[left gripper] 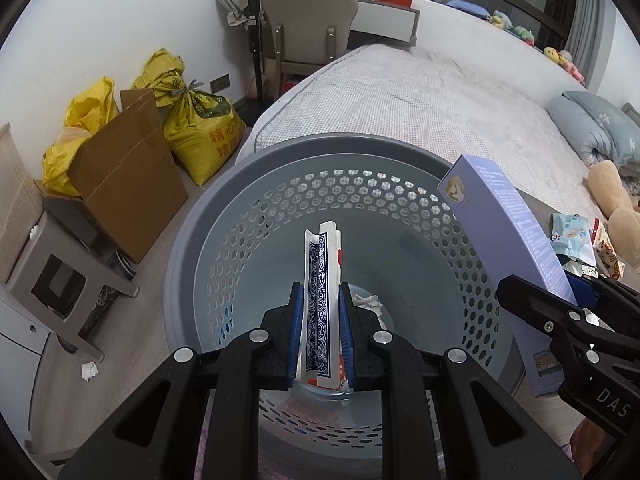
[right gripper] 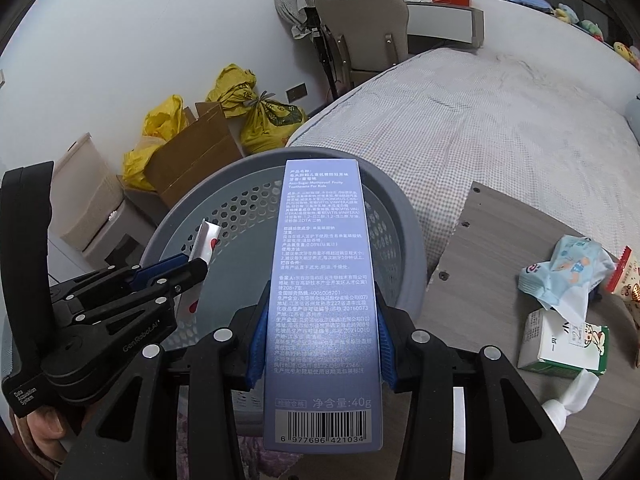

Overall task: Collect trash
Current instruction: 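Carry box and tube over the grey basket and open both tools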

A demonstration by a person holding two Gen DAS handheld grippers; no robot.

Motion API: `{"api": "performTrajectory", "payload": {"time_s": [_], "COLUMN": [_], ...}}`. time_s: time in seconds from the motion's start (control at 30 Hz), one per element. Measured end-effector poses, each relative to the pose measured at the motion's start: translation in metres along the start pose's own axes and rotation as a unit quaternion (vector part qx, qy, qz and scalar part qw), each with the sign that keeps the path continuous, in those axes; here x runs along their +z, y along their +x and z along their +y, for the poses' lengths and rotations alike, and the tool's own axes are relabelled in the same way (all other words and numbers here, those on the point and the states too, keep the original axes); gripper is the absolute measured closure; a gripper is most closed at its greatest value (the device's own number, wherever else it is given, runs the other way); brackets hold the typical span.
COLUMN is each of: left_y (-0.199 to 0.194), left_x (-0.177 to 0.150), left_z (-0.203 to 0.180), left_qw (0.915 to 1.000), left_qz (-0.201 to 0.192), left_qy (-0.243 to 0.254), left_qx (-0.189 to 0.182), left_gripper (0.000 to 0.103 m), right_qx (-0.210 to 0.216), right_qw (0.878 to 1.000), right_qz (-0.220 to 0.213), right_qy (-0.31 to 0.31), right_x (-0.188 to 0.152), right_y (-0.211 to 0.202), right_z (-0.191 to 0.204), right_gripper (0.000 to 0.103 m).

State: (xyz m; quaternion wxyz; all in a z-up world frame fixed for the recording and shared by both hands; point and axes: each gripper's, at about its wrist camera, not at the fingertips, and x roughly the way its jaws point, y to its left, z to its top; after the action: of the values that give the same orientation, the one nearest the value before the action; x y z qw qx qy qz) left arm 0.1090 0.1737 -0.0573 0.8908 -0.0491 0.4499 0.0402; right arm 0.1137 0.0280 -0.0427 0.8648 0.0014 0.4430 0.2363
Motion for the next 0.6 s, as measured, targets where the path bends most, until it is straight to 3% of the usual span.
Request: {"api": "performTrajectory", "payload": {"time_s": [0.2, 0.3, 0.33, 0.37, 0.43, 0.6], "left_y": [0.0020, 0.0020, 0.0014, 0.0008, -0.0024, -0.0042], "left_x": [0.0022, 0.0022, 0.0021, 0.0016, 0.0011, 0.0026], "left_z": [0.0043, 0.0051, 0.0053, 0.0056, 0.0062, 0.0080], "left_qw": [1.0000, 1.0000, 1.0000, 0.9999, 0.9998, 0.9997], "left_qz": [0.003, 0.003, 0.002, 0.000, -0.009, -0.013], "left_qy": [-0.008, -0.009, -0.009, -0.008, -0.009, -0.012], "left_qx": [-0.002, 0.002, 0.005, 0.007, 0.012, 0.019], "left_gripper": [0.082, 0.072, 0.064, 0.049, 0.036, 0.036], "right_qx": [-0.003, -0.006, -0.007, -0.009, -0.012, -0.013], "right_qw": [1.000, 1.000, 1.000, 1.000, 1.000, 1.000], "right_qz": [-0.001, -0.010, -0.012, -0.015, -0.019, -0.016], "right_qy": [0.000, 0.002, 0.002, 0.001, 0.000, 0.001], "right_x": [0.0015, 0.0029, 0.0029, 0.0031, 0.0033, 0.0034], "right_y": [0.0008, -0.0025, -0.0040, -0.0055, -0.0076, -0.0073], "right_z": [-0.0018, -0.0022, -0.0033, -0.0037, -0.0039, -0.0048], "right_gripper": [0.060, 0.057, 0.052, 0.049, 0.048, 0.048]}}
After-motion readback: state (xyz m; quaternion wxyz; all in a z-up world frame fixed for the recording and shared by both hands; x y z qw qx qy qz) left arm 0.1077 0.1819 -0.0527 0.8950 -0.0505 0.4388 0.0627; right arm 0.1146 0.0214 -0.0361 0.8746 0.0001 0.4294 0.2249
